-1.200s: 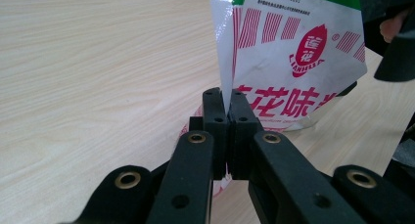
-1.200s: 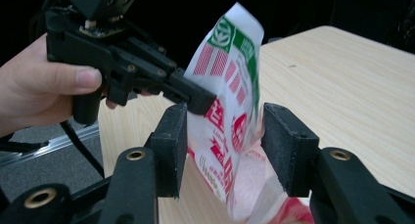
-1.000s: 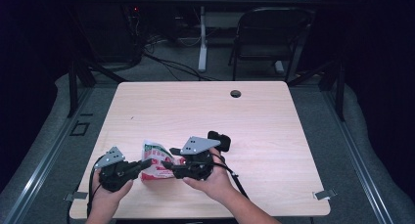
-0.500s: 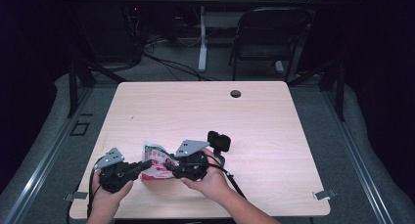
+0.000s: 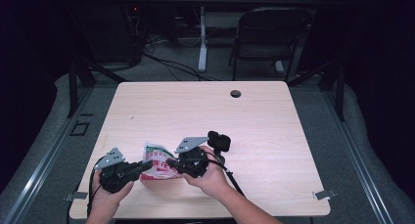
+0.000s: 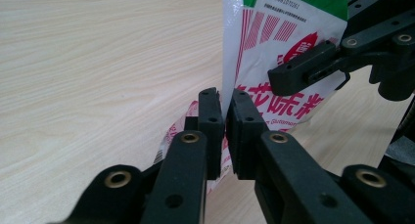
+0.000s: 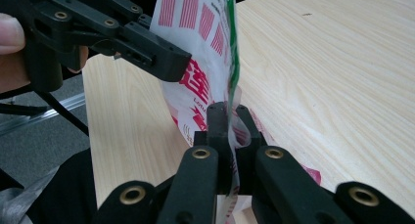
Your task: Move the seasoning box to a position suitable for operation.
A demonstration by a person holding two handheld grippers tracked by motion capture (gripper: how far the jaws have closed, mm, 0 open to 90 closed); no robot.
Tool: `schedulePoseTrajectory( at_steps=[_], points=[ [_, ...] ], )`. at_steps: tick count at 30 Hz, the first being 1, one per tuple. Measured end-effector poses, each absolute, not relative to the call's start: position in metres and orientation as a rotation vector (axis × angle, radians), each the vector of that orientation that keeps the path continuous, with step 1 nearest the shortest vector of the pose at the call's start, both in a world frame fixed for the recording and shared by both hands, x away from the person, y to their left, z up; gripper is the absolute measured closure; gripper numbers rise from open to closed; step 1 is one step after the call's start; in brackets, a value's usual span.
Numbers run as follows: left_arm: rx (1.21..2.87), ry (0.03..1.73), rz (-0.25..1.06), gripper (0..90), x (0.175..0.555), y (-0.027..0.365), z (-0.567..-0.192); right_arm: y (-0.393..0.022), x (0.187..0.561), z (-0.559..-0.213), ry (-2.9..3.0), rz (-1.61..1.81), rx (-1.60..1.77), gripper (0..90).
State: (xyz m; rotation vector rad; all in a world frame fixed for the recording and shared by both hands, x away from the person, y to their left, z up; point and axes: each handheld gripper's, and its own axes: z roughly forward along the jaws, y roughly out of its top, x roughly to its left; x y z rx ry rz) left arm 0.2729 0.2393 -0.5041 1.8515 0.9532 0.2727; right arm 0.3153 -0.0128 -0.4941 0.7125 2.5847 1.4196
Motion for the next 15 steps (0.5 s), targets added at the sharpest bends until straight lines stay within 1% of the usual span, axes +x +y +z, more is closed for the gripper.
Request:
schedulePoseTrajectory(
  at_steps=[4,5,6,8,9,10,15],
  points=[
    [1.845,0.958,0.259,73.5,0.274,0.244,-0.504,-0.013,0.318,-0.493,2.597,1.433,0.708,89.9],
    [1.837,0.959,0.261,73.5,0.274,0.245,-0.505,-0.013,0.318,-0.493,2.597,1.433,0.708,89.9],
    [1.84,0.958,0.25,67.8,0.275,0.246,-0.506,-0.014,0.318,-0.491,2.601,1.425,0.681,90.0],
    [1.845,0.95,0.244,61.7,0.276,0.247,-0.506,-0.014,0.318,-0.491,2.597,1.429,0.663,90.0],
    [1.843,0.944,0.247,61.7,0.276,0.246,-0.508,-0.014,0.318,-0.491,2.597,1.429,0.663,90.0],
    [1.855,0.925,0.229,55.9,0.277,0.244,-0.51,-0.016,0.317,-0.49,2.599,1.421,0.655,90.0],
    [1.892,0.905,0.222,48.5,0.279,0.238,-0.516,-0.02,0.317,-0.489,2.598,1.427,0.644,90.0]
  ],
)
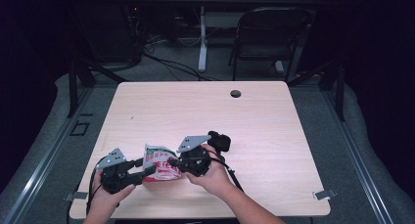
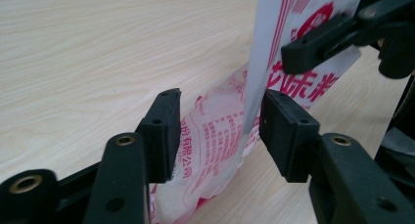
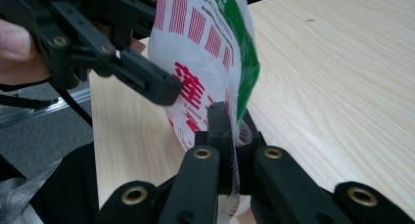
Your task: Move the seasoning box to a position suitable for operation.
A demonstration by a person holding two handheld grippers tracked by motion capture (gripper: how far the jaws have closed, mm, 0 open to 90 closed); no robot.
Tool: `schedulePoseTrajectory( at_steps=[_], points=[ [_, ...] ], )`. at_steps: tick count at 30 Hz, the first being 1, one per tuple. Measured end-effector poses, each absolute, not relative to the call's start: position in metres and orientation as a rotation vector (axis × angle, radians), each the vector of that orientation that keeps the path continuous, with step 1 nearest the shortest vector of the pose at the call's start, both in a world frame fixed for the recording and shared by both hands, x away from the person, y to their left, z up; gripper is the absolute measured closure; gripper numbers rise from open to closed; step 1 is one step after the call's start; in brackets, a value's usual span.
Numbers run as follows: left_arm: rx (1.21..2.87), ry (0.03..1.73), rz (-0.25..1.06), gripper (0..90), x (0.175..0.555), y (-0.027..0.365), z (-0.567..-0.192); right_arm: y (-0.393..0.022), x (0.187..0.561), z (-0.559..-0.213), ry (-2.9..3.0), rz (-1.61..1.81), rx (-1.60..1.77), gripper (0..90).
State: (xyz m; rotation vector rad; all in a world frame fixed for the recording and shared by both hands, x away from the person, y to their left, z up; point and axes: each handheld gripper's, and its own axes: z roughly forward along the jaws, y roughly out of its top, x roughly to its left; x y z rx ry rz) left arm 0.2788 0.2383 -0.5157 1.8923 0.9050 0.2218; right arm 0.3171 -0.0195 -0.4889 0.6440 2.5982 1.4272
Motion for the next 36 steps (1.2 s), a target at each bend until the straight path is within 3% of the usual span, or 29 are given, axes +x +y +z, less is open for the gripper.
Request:
schedulePoseTrajectory(
  at_steps=[19,31,36],
  points=[
    [1.986,0.828,0.104,36.1,0.289,0.219,-0.553,-0.038,0.309,-0.485,2.581,1.474,0.593,90.0],
    [1.959,0.799,0.023,31.9,0.291,0.213,-0.558,-0.048,0.3,-0.475,2.545,1.508,0.573,90.0],
    [1.968,0.804,0.027,25.7,0.291,0.21,-0.56,-0.048,0.298,-0.473,2.543,1.518,0.56,90.0]
  ],
)
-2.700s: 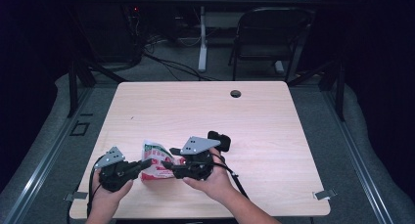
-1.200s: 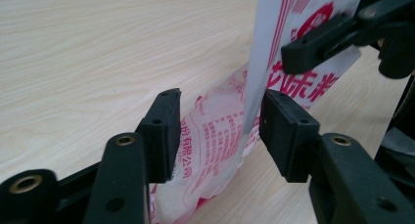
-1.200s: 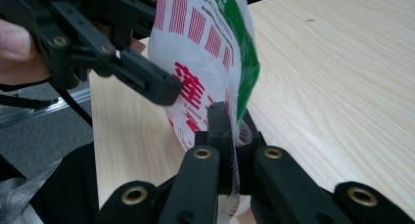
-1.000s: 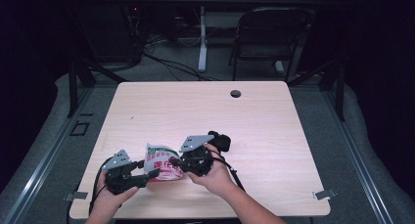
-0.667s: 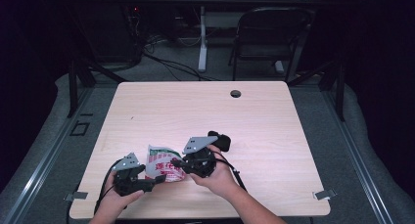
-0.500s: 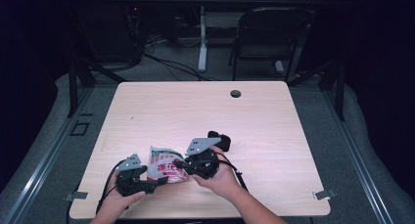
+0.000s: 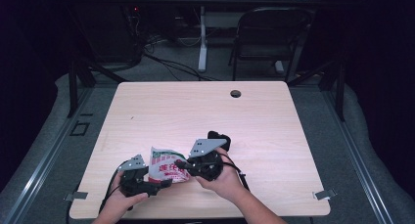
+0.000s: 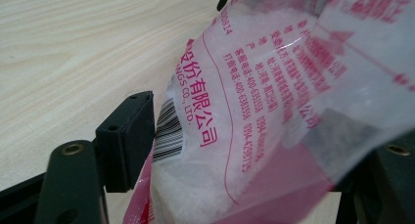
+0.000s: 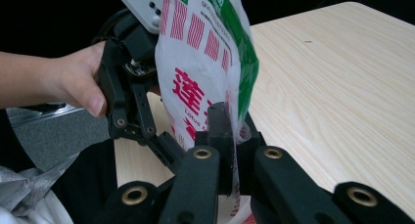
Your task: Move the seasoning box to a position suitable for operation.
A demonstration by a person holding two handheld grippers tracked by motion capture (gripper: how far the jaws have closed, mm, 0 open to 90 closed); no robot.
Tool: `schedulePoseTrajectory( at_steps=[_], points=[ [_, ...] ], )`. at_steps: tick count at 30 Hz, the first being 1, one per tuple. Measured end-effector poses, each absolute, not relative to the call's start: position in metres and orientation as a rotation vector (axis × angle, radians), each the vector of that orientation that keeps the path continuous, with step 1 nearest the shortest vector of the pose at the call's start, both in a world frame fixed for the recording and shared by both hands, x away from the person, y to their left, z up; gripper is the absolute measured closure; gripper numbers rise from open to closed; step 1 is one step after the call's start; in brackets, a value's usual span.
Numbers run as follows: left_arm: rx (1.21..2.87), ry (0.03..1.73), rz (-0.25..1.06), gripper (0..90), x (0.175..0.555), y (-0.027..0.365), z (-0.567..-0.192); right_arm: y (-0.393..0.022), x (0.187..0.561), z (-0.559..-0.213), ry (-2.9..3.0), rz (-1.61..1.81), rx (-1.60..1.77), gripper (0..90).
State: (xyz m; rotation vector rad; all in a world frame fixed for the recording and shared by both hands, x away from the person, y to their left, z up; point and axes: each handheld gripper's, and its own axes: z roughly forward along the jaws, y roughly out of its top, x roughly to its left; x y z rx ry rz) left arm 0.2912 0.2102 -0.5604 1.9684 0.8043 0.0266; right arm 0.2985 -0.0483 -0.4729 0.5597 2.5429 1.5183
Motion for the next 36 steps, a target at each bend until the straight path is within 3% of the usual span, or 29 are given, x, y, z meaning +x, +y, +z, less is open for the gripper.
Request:
schedulePoseTrajectory(
  at_steps=[9,19,28,36],
  points=[
    [1.98,0.809,-0.029,23.0,0.293,0.206,-0.568,-0.047,0.297,-0.467,2.538,1.559,0.545,90.0],
    [1.984,0.79,0.001,24.7,0.292,0.204,-0.57,-0.046,0.296,-0.462,2.538,1.586,0.552,90.0],
    [2.033,0.762,0.027,41.2,0.292,0.2,-0.572,-0.046,0.297,-0.467,2.547,1.568,0.563,90.0],
    [2.031,0.762,0.046,49.1,0.293,0.198,-0.571,-0.049,0.299,-0.468,2.534,1.571,0.588,90.0]
  ],
)
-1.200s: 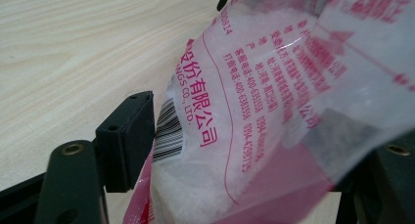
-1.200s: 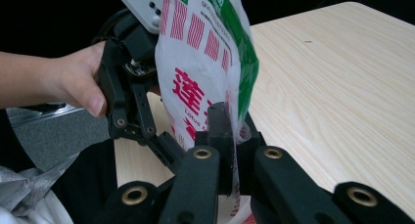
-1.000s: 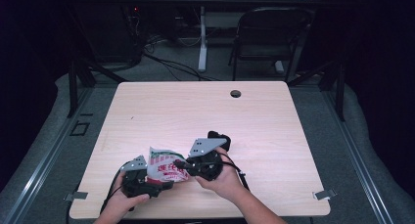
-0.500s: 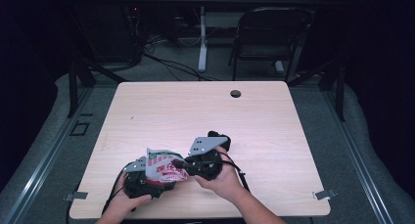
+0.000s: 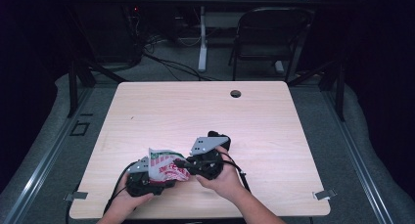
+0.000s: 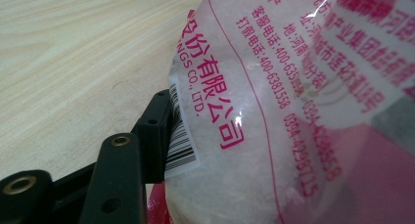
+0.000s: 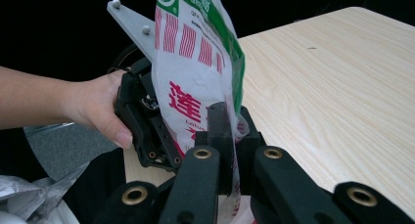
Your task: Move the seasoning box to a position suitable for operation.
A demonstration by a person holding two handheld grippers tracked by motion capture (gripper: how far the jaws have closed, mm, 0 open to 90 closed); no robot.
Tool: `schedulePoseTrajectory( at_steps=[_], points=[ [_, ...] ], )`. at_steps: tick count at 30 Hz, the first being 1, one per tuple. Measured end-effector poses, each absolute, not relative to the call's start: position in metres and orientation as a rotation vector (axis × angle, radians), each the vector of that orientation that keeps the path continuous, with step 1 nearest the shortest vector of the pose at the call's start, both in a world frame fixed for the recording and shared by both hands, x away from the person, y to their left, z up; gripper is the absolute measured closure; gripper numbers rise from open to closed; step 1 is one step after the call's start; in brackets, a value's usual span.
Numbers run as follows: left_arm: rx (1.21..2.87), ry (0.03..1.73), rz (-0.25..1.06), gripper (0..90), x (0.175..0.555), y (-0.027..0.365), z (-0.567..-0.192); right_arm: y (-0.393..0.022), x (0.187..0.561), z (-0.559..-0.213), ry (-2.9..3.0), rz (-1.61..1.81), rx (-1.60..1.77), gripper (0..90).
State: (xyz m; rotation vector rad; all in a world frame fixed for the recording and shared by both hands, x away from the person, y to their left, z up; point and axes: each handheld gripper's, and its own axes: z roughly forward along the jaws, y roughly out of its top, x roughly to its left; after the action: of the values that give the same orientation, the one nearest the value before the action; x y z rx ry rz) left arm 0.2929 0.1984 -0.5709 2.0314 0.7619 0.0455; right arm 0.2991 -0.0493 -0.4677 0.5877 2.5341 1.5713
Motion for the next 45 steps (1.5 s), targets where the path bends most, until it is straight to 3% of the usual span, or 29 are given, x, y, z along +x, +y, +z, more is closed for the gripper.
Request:
schedulePoseTrajectory(
  at_steps=[5,13,26,45],
  points=[
    [2.027,0.763,0.052,49.2,0.294,0.198,-0.57,-0.05,0.3,-0.467,2.528,1.582,0.598,90.0],
    [2.022,0.788,0.045,33.5,0.295,0.198,-0.575,-0.054,0.299,-0.462,2.505,1.623,0.602,90.0],
    [2.06,0.758,0.063,53.5,0.294,0.195,-0.573,-0.055,0.299,-0.464,2.503,1.604,0.621,90.0],
    [2.116,0.787,0.18,62.0,0.292,0.195,-0.565,-0.06,0.305,-0.471,2.473,1.629,0.687,86.7]
  ],
)
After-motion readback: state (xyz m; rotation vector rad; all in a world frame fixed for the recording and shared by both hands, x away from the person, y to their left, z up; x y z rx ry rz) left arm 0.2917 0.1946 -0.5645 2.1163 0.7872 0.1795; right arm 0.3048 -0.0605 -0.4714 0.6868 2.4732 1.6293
